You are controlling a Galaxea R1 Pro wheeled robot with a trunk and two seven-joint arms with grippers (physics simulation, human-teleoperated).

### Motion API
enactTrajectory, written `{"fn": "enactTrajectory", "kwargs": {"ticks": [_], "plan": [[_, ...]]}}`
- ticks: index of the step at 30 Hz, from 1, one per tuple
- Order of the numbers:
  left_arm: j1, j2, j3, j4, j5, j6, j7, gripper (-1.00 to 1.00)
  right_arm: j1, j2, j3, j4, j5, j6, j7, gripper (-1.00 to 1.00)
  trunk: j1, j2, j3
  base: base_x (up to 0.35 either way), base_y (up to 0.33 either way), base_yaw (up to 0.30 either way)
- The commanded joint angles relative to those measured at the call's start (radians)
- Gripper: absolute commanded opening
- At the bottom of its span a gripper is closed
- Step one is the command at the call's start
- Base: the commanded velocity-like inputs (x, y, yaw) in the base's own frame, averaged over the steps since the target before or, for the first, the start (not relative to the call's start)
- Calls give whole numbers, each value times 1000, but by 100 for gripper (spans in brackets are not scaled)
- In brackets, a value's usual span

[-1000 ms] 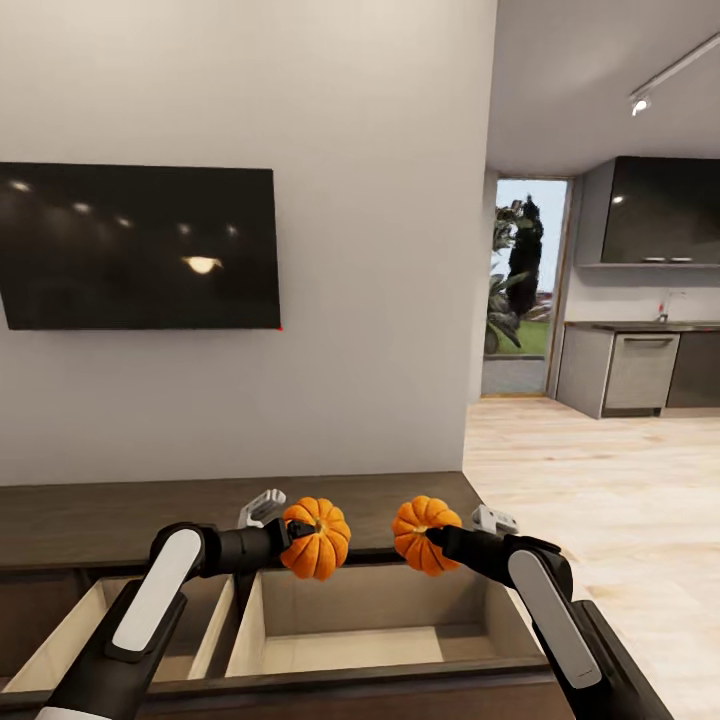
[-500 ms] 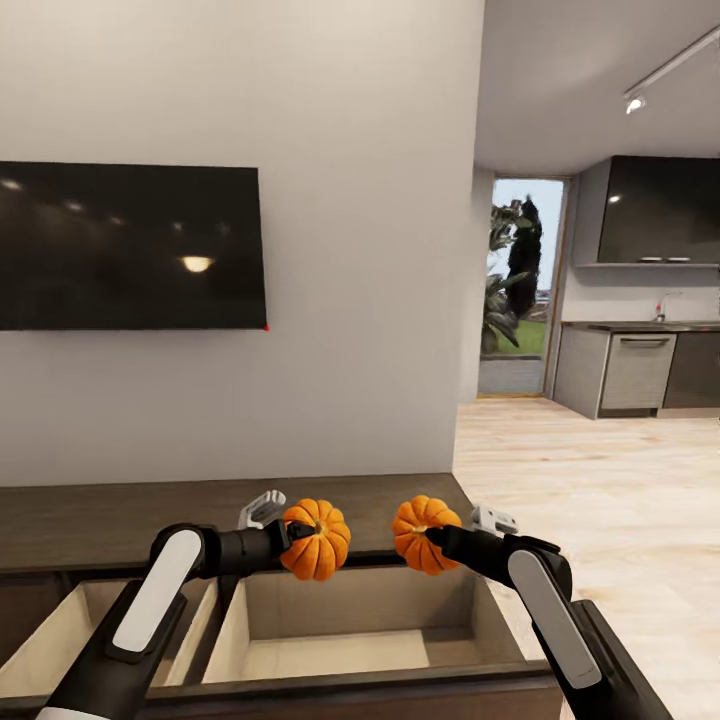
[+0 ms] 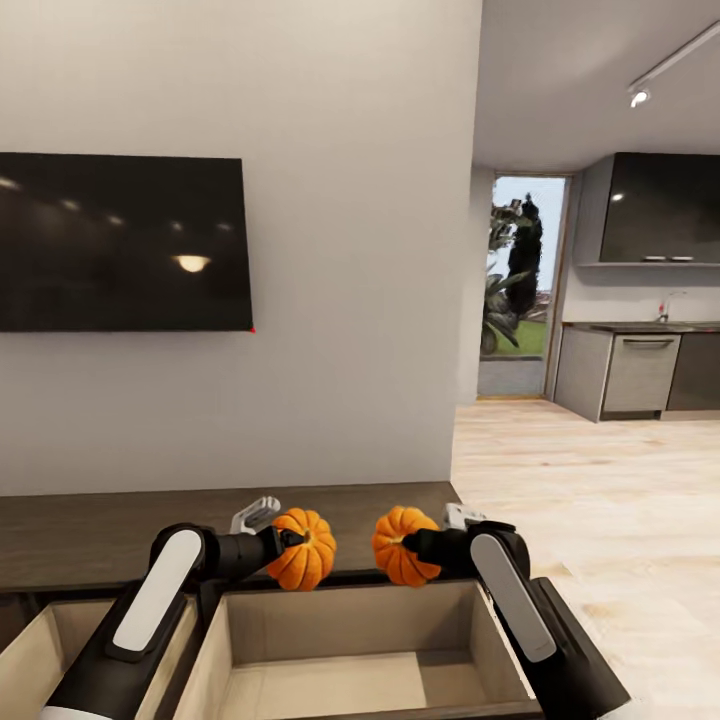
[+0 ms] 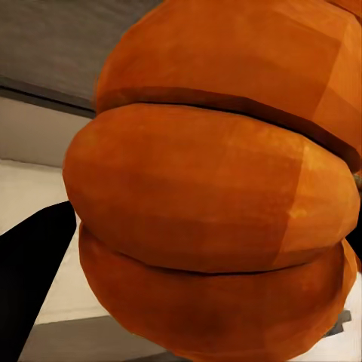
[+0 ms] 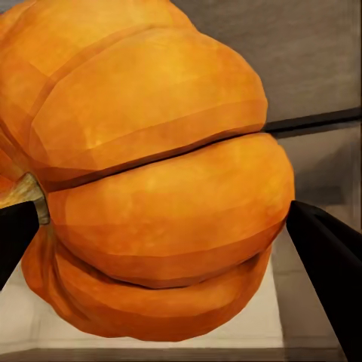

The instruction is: Place each of the two pumpkins and all three candles from the living room inside a cabinet in the living room (use any cabinet), then make sure every cabinet is closed, and position the cauldron so it is next to a table in the living room.

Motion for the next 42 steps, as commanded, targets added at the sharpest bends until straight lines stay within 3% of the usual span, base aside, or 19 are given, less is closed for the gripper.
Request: {"fn": "enactTrajectory", "kwargs": {"ticks": [1, 21, 23, 25, 28, 30, 32, 38, 42], "plan": [[-1, 1, -2, -1, 8, 1, 18, -100, -3, 7, 3, 1, -13, 3, -29, -100, 0, -1, -1, 8, -3, 0], [-1, 0, -3, -1, 12, 5, 82, -100, -6, 15, 5, 27, -16, 8, -48, -100, 0, -1, -1, 1, 0, 0], [-2, 0, -19, 4, 11, 5, 97, -100, -10, 16, 5, 44, -15, 8, -48, -100, 0, -1, -1, -3, 0, 0], [-3, -1, -59, 17, 13, 5, 145, -100, -21, 16, 6, 66, -16, 9, -48, -100, 0, -1, -1, -54, 0, 0], [-7, -29, -105, 59, 21, 4, 233, -100, -39, 17, 7, 109, -16, 11, -48, -100, 0, -1, -1, -113, 0, 0], [-8, -67, -119, 91, 23, 4, 271, -100, -53, 17, 10, 138, -18, 15, -48, -100, 0, -1, -1, -130, 0, 0], [-15, -81, -124, 132, 23, 4, 283, -100, -59, 18, 11, 152, -20, 40, -48, -100, 0, -1, -1, -126, 0, 0], [-33, -87, -126, 191, 23, 4, 290, -100, -64, 18, 11, 172, -25, 66, -51, -100, 0, -1, -1, -107, 0, 0], [-36, -86, -126, 198, 22, 4, 291, -100, -90, 20, 12, 239, -22, 67, -52, -100, 0, -1, -1, -28, 0, 0]]}}
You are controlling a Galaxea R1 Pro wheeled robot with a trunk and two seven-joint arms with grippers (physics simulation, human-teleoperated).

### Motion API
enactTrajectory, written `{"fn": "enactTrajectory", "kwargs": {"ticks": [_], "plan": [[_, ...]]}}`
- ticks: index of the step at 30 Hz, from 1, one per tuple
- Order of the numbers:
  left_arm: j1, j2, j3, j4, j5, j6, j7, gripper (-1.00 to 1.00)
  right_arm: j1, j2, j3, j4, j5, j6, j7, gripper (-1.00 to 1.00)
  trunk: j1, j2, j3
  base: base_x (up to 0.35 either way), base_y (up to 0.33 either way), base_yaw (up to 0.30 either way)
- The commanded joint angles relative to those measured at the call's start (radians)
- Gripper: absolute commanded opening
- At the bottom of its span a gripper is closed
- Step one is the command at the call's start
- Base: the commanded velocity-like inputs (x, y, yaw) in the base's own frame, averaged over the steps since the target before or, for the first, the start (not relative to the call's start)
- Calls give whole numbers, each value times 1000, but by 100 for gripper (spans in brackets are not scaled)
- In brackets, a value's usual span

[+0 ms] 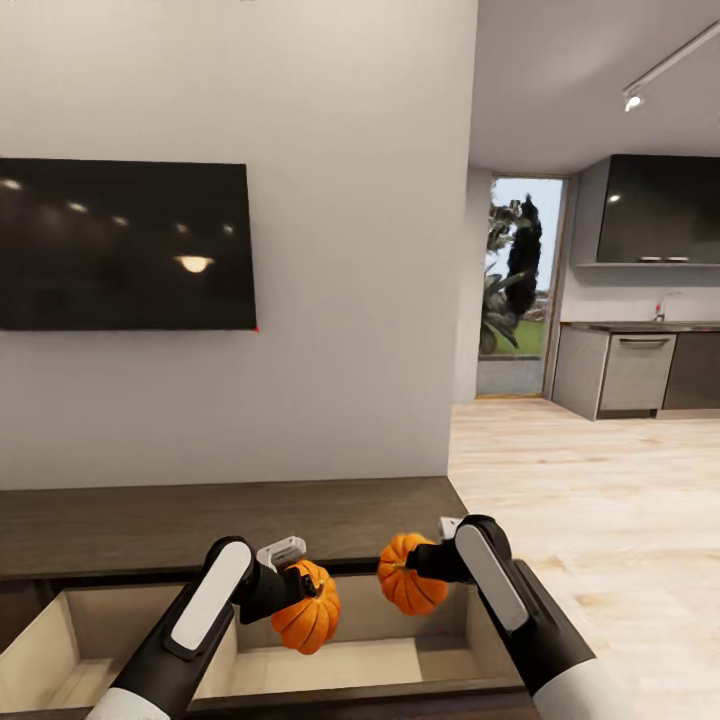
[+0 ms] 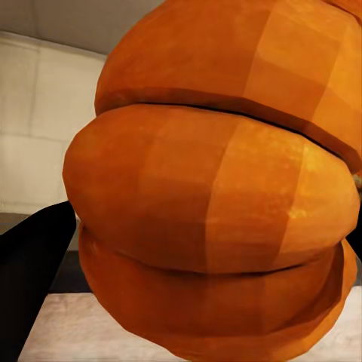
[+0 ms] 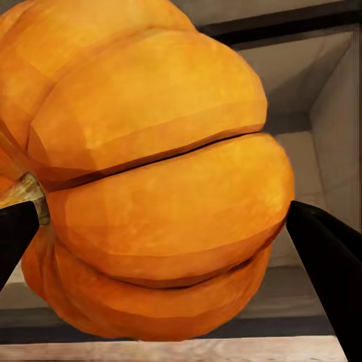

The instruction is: Place each of the two pumpkins and all three candles from the living room inside a cabinet in the living room (use any cabinet), then make sure every cabinet is closed, and position the cauldron so it is next to a table in the living room.

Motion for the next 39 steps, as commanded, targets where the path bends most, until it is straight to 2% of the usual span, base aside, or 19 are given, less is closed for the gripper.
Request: {"fn": "enactTrajectory", "kwargs": {"ticks": [1, 6, 10, 16, 21, 28, 30, 31, 33, 37, 39], "plan": [[-1, 0, -1, -1, 5, 2, 13, -100, -6, 5, 1, 15, -10, -1, -10, -100, 0, -1, -1, -8, 0, 0], [-1, 3, 0, -1, -3, 1, 9, -100, -15, 57, 22, 54, -4, -6, -26, -100, 0, -1, -1, 20, 0, 0], [-1, 6, 0, -7, -10, -1, 11, -100, -16, 74, 41, 67, -4, -8, -36, -100, 0, -1, -1, 164, 0, 0], [-2, 7, 1, -10, -12, -1, 13, -100, -28, 77, 45, 108, -4, -8, -39, -100, 0, -1, -1, 30, 0, 0], [-1, 1, 0, -5, -13, -1, 18, -100, -56, 77, 84, 194, -1, -9, -39, -100, 0, -1, -1, 1, 0, 0], [-2, -2, -2, 2, -13, -3, 23, -100, -60, 77, 93, 216, -1, -10, -37, -100, 0, -1, -1, 0, 0, 0], [-7, -3, -2, 29, -15, -3, 23, -100, -61, 77, 93, 222, -1, -10, -38, -100, 0, -1, -1, 0, 0, 0], [-16, -3, -4, 54, -22, -4, 23, -100, -62, 77, 93, 230, -1, -10, -39, -100, 0, -1, -1, 0, 0, 0], [-34, -6, -8, 112, -63, -6, 21, -100, -70, 77, 93, 253, 0, -11, -39, -100, 0, -1, -1, 0, 0, 0], [-48, -54, -12, 175, -167, -12, 18, -100, -80, 77, 94, 283, 1, -12, -39, -100, 0, -1, -1, 0, 0, 0], [-50, -64, -13, 189, -191, -12, 15, -100, -81, 77, 94, 286, 1, -12, -39, -100, 0, -1, -1, 0, 0, 0]]}}
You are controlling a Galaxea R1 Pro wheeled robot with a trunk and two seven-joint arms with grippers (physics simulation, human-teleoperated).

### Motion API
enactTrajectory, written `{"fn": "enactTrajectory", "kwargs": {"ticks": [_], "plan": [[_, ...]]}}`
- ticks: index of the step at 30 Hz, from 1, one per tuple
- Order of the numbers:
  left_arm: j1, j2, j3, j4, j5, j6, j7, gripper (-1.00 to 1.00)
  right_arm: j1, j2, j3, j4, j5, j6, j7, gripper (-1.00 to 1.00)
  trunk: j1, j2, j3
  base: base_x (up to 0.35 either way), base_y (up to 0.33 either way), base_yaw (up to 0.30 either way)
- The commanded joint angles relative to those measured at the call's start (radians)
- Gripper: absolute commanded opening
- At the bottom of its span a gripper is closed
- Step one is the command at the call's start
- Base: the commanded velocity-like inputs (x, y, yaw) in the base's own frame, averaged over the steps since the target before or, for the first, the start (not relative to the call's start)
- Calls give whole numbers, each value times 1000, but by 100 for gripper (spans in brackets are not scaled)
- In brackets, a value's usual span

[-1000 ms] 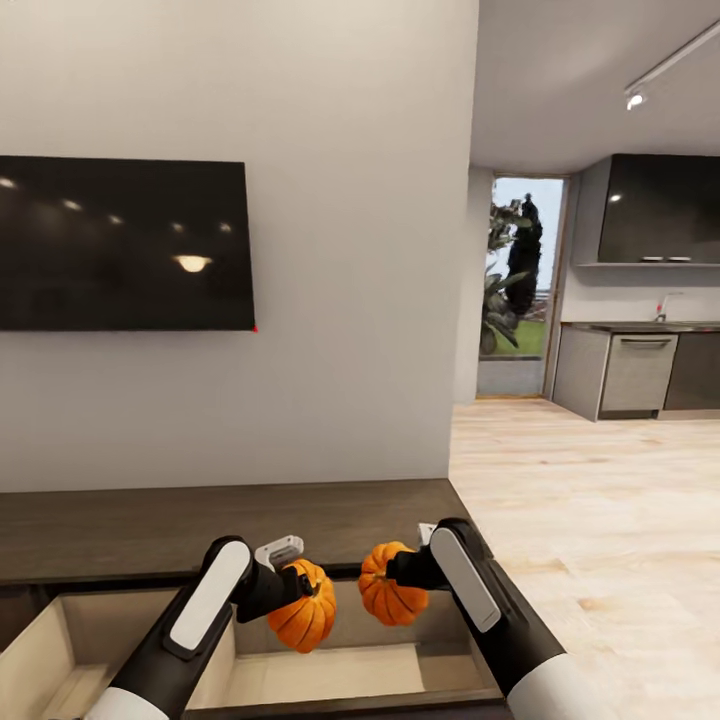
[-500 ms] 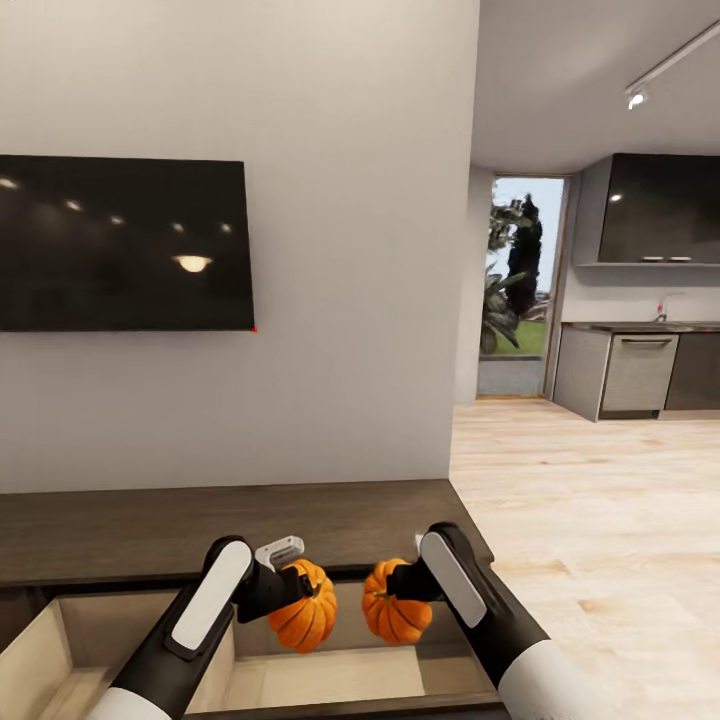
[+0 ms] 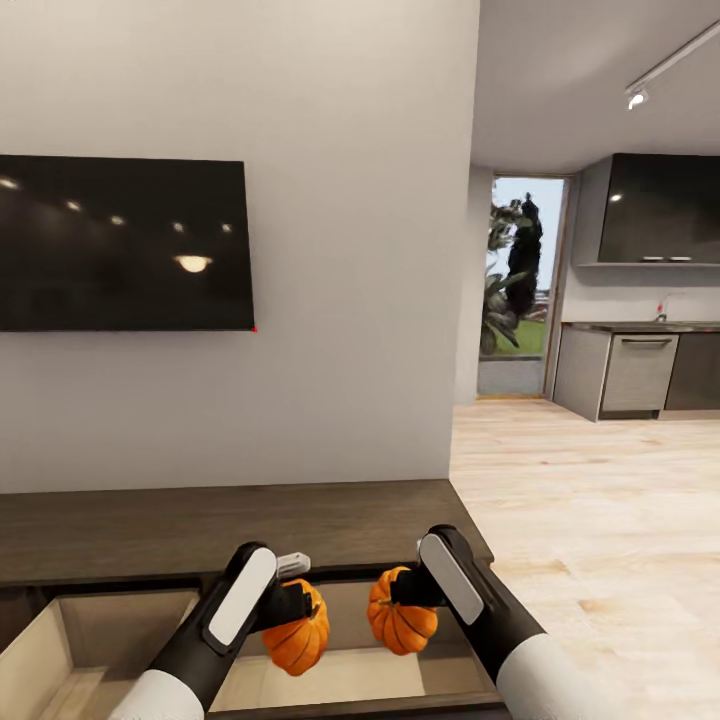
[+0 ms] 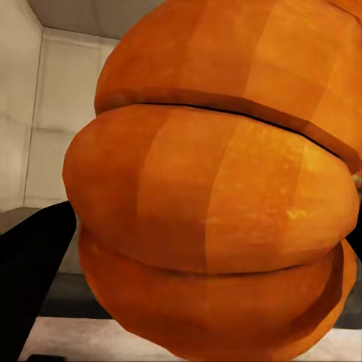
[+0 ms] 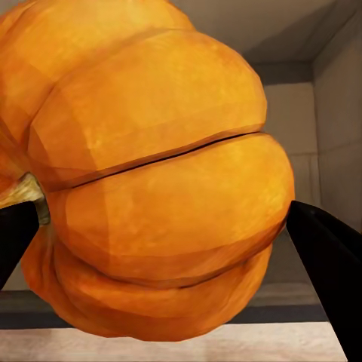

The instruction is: Place each of the two pumpkins and all three candles from the living room inside a cabinet in the living room (use any cabinet), then make sure every cabinet is closed, and position the cauldron so it is next to a table in the living room.

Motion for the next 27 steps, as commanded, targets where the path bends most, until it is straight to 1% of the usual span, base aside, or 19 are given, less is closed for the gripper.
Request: {"fn": "enactTrajectory", "kwargs": {"ticks": [1, 5, 8, 10, 13, 15, 19, 23, 27], "plan": [[-3, -3, -2, 3, 5, 0, 11, -100, -1, 0, 2, 1, -10, 1, -10, -100, 0, -1, -1, 0, 0, 0], [-12, -6, -2, 26, -6, -6, 9, -100, -2, 0, 2, 7, -9, -4, -10, -100, 0, -1, -1, 0, 0, 0], [-13, -8, -2, 35, -13, -42, 9, -100, -2, 0, 3, 22, 2, -10, -8, -100, 0, -1, -1, 0, 0, 0], [-14, -9, -2, 45, -18, -59, 9, -100, -2, 0, 4, 37, 26, -17, -5, -100, 0, -1, -1, 0, 0, 0], [-19, -9, -2, 52, -22, -69, 8, -100, -2, 0, 4, 59, 80, -59, 2, -100, 0, -1, -1, 0, 0, 0], [-20, -9, -2, 53, -22, -70, 8, -100, -2, 1, 4, 73, 96, -71, 4, -100, 0, -1, -1, 0, 0, 0], [-21, -10, -2, 53, -22, -71, 8, -100, -2, 1, 4, 83, 105, -85, 7, -100, 0, -1, -1, 14, 0, 0], [-22, -10, -2, 53, -21, -72, 8, -100, -2, 1, 4, 84, 106, -91, 7, -100, 0, -1, -1, 145, 0, 0], [-22, -10, -2, 53, -21, -72, 7, -100, -2, 1, 4, 84, 107, -92, 7, -100, 0, -1, -1, 33, 0, 0]]}}
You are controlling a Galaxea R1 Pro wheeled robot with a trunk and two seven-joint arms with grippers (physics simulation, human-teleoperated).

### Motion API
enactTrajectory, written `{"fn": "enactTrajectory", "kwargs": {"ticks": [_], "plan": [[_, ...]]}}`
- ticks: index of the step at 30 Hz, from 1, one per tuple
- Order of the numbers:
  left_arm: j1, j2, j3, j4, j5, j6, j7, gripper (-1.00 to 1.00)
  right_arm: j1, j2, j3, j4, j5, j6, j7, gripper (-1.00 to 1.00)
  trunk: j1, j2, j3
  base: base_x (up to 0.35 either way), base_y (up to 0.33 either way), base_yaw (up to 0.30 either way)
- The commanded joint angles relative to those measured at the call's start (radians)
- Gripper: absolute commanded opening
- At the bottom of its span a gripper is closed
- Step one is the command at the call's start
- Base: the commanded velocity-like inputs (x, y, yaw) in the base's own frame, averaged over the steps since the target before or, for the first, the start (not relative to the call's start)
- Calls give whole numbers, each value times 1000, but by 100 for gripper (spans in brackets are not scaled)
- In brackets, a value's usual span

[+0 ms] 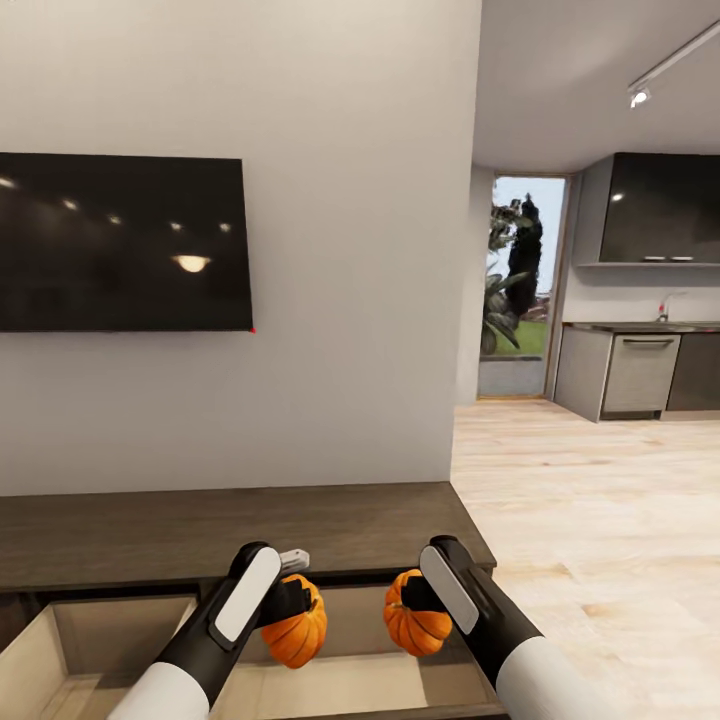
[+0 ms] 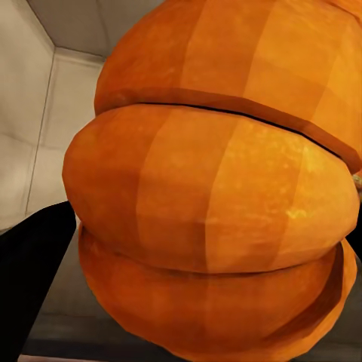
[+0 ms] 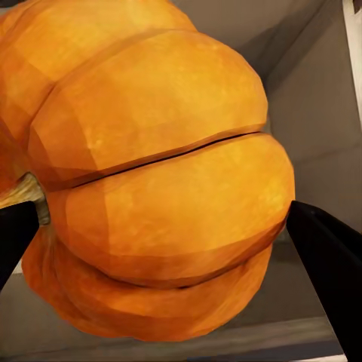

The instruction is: Place each of the two pumpkins and all three candles from the living room inside a cabinet in the living room (use any cabinet), then make sure every cabinet is closed, and position the cauldron so it is next to a table in the living room.

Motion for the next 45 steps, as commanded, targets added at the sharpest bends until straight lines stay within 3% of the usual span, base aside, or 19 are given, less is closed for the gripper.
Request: {"fn": "enactTrajectory", "kwargs": {"ticks": [1, 7, 14, 18, 23, 29, 42, 43, 45], "plan": [[-1, -1, -2, -3, 8, 2, 13, -100, -1, 0, 2, -1, -11, 1, -10, -100, 0, -1, -1, 10, 0, 0], [-1, -3, -3, -8, 8, 2, 13, -100, -1, 0, 2, 0, -10, -5, -9, -100, 0, -1, -1, 3, 0, 0], [-1, -3, -3, -16, 5, -6, 13, -100, -1, 0, 47, 0, -9, -35, -10, -100, 27, -50, -23, 0, 0, 0], [-1, -2, -4, -15, 5, -26, 12, -100, -1, 0, 54, 0, -8, -45, -10, -100, 42, -78, -36, 0, 0, 0], [-1, -1, -7, -15, 5, -37, 11, -100, -9, -1, 59, 3, -9, -118, -8, -100, 60, -110, -52, 0, 0, 0], [-1, 0, -11, -15, 5, -63, 10, -100, -27, 0, 96, 43, -9, -171, -8, -100, 63, -111, -75, 0, 0, 0], [-1, 3, -36, -13, 3, -114, 10, -100, -29, 0, 107, 48, -8, -184, 35, -100, 68, -114, -125, 0, 0, 0], [-1, 3, -38, -13, 1, -115, 10, -100, -29, 0, 111, 48, -8, -184, 35, -100, 69, -115, -129, 0, 0, 0], [-1, 1, -52, -11, -51, -129, 9, -100, -29, 0, 120, 48, -8, -184, 35, -100, 70, -115, -137, 0, 0, 0]]}}
